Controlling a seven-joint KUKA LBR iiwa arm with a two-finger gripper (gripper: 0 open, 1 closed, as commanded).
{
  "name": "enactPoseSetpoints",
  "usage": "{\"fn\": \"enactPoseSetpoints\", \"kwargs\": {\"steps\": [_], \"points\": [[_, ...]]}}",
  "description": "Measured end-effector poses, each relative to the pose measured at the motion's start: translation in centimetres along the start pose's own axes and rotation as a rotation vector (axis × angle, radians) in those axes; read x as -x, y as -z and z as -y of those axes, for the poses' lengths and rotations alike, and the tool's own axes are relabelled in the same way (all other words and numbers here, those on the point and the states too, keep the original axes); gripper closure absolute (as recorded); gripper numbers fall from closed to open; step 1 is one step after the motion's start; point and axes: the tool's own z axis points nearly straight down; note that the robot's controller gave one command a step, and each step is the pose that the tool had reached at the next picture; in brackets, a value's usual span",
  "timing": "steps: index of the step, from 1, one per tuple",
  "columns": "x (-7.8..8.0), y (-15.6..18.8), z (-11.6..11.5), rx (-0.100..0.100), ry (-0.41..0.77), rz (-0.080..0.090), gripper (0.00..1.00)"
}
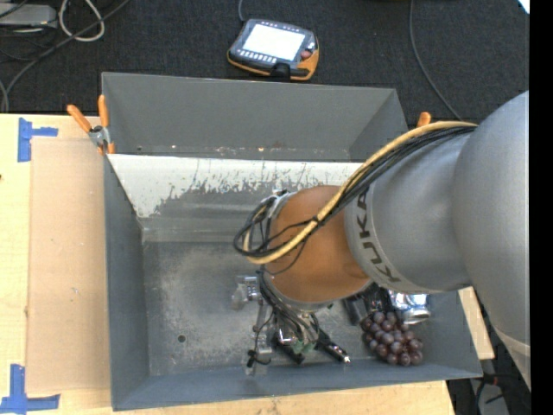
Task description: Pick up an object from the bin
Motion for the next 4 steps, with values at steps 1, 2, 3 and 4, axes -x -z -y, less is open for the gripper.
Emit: {"fn": "enactPoseSetpoints", "kwargs": {"steps": [1, 2, 3, 4], "points": [[1.8, 0.5, 9.1, 0.000, 0.163, -0.006, 0.00], [3.8, -1.5, 7.2, 0.002, 0.053, -0.003, 0.00], [2.6, -2.9, 11.7, 0.002, 0.048, -0.007, 0.00], [2.1, -4.6, 12.7, 0.003, 0.020, -0.010, 1.00]]}}
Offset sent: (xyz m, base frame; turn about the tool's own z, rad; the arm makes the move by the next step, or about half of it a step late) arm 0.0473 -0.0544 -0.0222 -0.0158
